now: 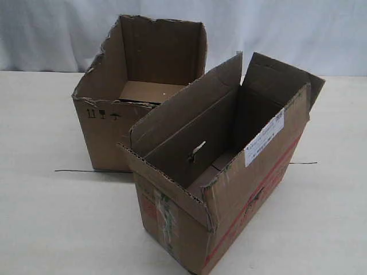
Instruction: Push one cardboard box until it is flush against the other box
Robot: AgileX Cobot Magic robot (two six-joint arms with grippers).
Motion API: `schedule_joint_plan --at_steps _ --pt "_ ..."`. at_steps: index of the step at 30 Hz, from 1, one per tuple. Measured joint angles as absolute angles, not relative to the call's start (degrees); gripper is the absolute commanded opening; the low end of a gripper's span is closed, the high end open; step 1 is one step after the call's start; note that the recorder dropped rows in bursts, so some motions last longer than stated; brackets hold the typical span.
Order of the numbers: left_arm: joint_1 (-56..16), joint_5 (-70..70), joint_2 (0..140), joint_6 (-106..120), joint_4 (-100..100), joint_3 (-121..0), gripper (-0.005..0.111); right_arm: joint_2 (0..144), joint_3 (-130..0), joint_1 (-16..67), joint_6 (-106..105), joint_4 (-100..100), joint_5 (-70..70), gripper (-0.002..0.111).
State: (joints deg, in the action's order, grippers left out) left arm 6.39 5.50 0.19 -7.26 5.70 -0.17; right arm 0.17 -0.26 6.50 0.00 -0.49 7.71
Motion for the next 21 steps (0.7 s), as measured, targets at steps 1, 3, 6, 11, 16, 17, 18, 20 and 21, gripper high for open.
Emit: schedule_joint_plan --at_steps 1,3,6,11,16,17,18,20,21 --pt "6.4 5.5 0.2 -7.3 5.7 -0.2 0.0 0.2 -0.3 6.5 0.0 -0.5 7.7 0.005" --pt "6.4 5.5 0.2 -7.3 5.7 -0.2 0.0 0.2 -0.3 6.5 0.0 -0.5 7.7 0.005" --pt "6.4 5.5 0.2 -7.3 5.7 -0.2 0.0 0.2 -0.3 6.5 0.0 -0.5 7.6 0.005" --pt "6.4 5.5 0.2 -7.3 5.7 -0.2 0.0 0.2 -0.3 6.5 0.0 7.0 1.2 0.005" --pt "6.4 5.5 0.2 -7.3 5.7 -0.2 0.0 0.2 -0.3 6.5 0.0 11.0 -2.9 0.005" --pt "6.4 5.5 0.2 -7.3 5.7 -0.2 0.0 0.2 -0.3 6.5 0.0 11.9 -3.9 0.005" --pt "6.4 5.5 0.2 -7.3 5.7 -0.2 0.0 0.2 -0.3 6.5 0.0 13.8 -4.8 0.005" --pt "6.4 5.5 0.2 -7.3 5.7 -0.2 0.0 0.2 -0.3 6.5 0.9 20.4 -7.6 0.005" --pt "6.4 5.5 0.2 -7.3 5.7 -0.2 0.0 0.2 -0.3 6.5 2.5 23.8 -9.9 0.005"
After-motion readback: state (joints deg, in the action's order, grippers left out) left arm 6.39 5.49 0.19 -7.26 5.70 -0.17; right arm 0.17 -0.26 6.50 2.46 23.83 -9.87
